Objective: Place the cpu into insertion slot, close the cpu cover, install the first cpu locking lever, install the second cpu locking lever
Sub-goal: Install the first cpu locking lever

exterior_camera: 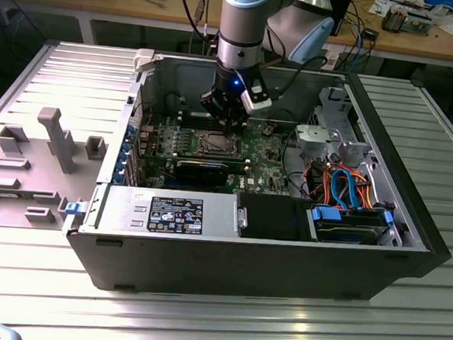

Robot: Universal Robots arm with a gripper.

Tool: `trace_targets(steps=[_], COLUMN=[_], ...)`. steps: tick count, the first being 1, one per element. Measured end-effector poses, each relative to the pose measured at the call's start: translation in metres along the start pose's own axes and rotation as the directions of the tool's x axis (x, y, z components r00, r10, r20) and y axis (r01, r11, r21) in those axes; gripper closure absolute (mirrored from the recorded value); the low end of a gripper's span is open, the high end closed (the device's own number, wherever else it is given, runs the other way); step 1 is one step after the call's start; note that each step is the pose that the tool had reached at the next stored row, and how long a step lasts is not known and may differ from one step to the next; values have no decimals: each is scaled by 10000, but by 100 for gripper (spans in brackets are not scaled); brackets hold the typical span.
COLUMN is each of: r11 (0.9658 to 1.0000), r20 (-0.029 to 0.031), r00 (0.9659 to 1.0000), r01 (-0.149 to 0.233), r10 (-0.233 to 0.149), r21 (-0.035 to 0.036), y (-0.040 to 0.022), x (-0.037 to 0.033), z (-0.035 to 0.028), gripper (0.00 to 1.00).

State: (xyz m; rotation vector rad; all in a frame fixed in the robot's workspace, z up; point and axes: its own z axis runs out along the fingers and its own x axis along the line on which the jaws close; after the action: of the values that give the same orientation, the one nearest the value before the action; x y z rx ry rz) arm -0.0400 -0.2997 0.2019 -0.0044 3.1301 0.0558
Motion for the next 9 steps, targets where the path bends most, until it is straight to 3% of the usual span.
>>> trace_targets(steps=[1, 2, 4, 9], r11=[10000, 9998, 9993, 9992], r20=[-2, -3, -1, -1], r00=[10000, 10000, 10000, 10000], r01=[1, 1, 2, 4], r10=[-1, -1, -2, -4], r21=[-65, -191, -374, -399], y=[-1, -1, 0, 1], x=[0, 0, 0, 0], z=[-2, -2, -1, -39], gripper=[89, 89, 89, 89])
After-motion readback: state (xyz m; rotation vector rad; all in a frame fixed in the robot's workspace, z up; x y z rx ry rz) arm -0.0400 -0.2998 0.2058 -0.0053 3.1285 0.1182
